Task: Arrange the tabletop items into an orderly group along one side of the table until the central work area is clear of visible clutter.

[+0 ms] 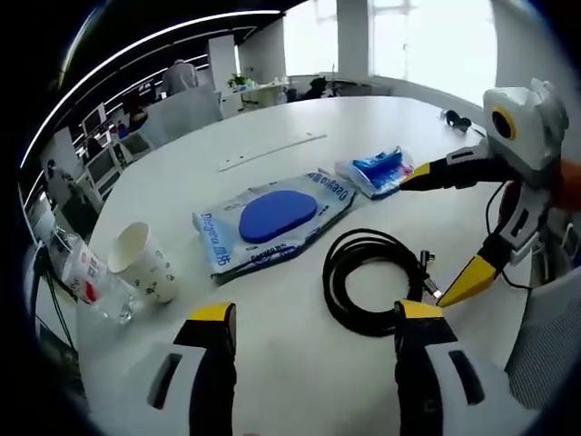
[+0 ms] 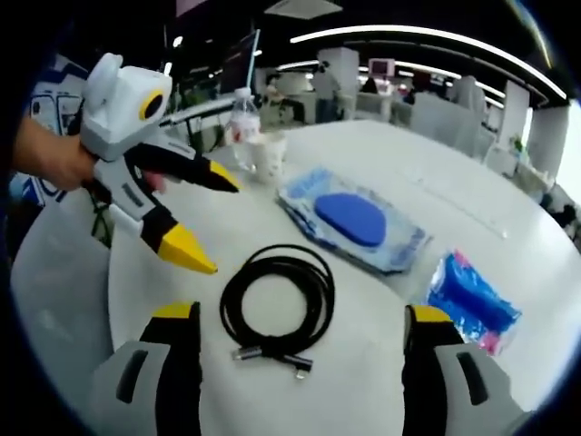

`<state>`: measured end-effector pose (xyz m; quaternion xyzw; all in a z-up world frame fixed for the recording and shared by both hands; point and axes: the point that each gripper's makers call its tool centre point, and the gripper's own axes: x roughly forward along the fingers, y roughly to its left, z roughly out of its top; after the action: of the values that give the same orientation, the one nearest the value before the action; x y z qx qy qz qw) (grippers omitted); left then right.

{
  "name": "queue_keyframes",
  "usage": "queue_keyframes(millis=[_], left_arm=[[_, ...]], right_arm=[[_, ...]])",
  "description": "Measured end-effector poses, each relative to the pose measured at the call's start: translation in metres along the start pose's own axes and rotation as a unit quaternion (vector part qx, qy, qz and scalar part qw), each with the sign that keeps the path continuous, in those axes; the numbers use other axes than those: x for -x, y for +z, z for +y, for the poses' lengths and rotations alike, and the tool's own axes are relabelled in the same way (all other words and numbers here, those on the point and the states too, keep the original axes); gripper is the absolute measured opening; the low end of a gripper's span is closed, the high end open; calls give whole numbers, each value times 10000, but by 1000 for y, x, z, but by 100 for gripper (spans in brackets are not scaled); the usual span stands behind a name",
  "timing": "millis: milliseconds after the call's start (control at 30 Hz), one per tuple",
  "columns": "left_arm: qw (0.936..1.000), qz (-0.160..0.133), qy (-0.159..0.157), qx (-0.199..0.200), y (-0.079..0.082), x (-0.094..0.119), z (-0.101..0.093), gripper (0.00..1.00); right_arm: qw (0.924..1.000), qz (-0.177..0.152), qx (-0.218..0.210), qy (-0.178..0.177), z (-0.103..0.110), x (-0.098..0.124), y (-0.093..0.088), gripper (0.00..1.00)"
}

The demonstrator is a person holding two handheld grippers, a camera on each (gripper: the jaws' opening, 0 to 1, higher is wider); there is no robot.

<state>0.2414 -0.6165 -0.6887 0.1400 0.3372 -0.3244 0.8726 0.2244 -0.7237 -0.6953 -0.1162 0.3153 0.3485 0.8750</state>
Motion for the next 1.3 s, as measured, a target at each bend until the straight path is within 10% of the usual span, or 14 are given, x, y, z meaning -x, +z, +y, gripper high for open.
queue_keyframes(millis=[667,1300], left_arm=[[9986,-374,222,314,0,21,6,98],[9973,-637,277,240,-2,56,21,99]], right_arm=[[9997,-147,34,-179,-8,11,10,100],[9977,-214,-173,-615,-2,34,16,100]])
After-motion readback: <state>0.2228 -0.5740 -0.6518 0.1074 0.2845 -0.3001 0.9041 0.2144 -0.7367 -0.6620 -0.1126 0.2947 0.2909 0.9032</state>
